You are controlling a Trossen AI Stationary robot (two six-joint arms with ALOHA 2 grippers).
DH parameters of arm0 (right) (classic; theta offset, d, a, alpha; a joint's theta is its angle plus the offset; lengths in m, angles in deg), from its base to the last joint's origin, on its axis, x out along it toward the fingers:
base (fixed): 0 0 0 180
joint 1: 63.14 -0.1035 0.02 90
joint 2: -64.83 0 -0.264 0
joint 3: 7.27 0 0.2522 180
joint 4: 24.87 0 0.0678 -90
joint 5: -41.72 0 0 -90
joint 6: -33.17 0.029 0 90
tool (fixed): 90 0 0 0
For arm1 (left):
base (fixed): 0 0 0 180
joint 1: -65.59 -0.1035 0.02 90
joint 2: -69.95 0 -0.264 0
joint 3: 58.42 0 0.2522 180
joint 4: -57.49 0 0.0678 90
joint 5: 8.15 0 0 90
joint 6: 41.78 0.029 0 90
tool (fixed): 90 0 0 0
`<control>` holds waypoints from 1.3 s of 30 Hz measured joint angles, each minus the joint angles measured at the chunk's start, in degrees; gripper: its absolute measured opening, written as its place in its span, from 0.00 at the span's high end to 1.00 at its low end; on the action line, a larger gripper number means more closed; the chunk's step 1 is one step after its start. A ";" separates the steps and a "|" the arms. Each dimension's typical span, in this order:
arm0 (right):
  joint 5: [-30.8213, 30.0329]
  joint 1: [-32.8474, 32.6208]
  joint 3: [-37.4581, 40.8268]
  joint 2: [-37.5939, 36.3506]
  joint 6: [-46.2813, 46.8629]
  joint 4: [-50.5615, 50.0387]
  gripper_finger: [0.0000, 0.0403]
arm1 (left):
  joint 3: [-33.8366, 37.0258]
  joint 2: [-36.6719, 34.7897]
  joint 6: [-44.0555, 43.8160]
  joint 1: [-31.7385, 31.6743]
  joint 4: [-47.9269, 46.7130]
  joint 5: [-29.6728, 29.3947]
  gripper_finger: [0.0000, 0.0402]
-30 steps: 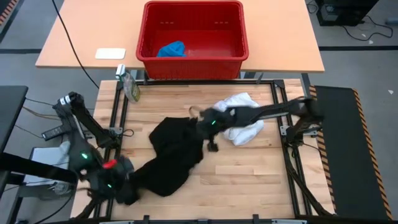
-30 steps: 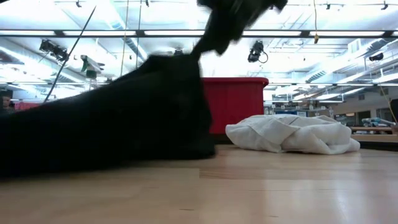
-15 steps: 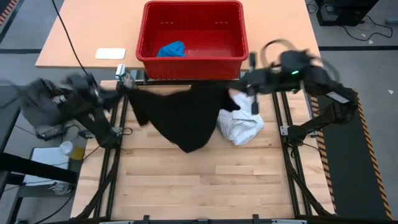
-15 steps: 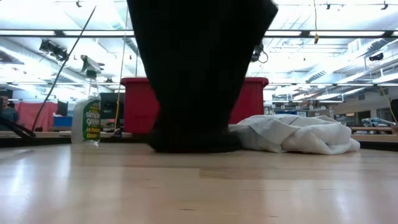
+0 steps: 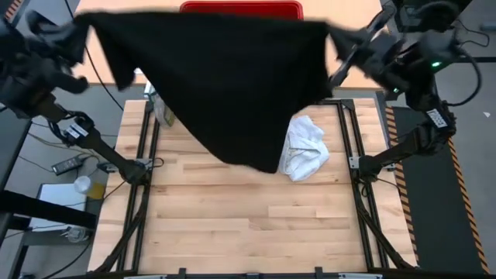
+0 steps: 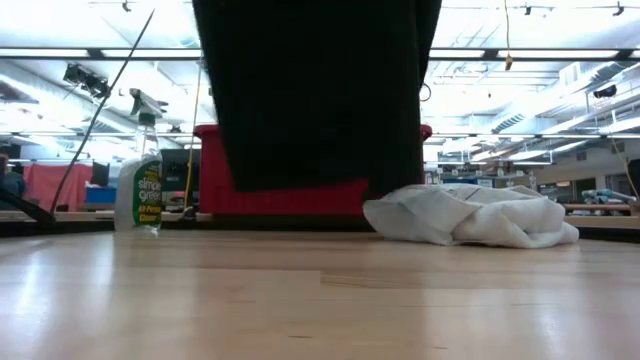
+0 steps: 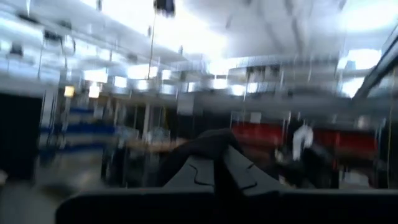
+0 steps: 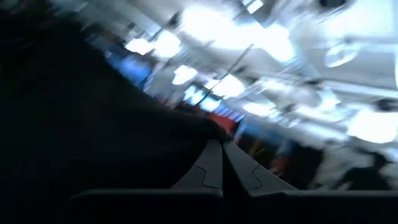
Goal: Fold laundry
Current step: Fold the black shirt
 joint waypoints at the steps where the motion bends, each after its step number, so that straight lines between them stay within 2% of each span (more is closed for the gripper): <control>1: 0.03 0.63 -0.04 -0.05 -0.92 2.83 0.99 | 0.00 0.00 1.44 -0.32 2.04 2.38 1.00; 5: 3.52 2.46 -0.04 -0.07 -2.01 12.57 0.99 | 0.05 0.11 5.41 -1.24 6.43 8.05 1.00; 11: 4.84 8.39 -0.08 0.74 -3.05 24.32 0.99 | -1.13 0.83 16.24 -3.39 15.67 9.23 1.00; 15: 8.14 14.52 -0.04 2.77 1.27 23.33 0.99 | -4.05 0.50 20.27 -4.24 16.93 8.92 1.00; 20: 13.66 21.66 0.03 7.00 9.61 23.32 0.99 | -4.05 -0.44 24.49 -4.45 19.56 7.14 1.00; 25: 17.17 24.65 0.05 9.26 12.47 24.81 0.99 | -4.04 -1.03 25.47 -4.41 19.92 6.43 1.00; 28: 17.92 25.57 -0.28 8.95 12.38 25.66 0.99 | -4.04 -1.14 25.40 -4.41 16.17 5.07 1.00; 31: 21.52 26.43 -1.84 7.85 15.72 21.85 0.99 | -4.04 -1.14 24.13 -4.04 12.66 3.89 1.00; 33: 27.62 26.43 -3.22 6.39 19.28 14.76 0.99 | -4.07 -1.13 19.37 -2.85 6.17 3.88 1.00; 36: 39.50 24.47 -4.86 3.62 25.02 -1.80 0.99 | -4.09 -1.20 5.13 -1.02 -10.20 3.42 1.00; 39: 42.81 18.91 -4.96 0.82 28.10 -21.93 0.99 | -4.07 -0.70 -10.50 0.60 -27.48 3.00 1.00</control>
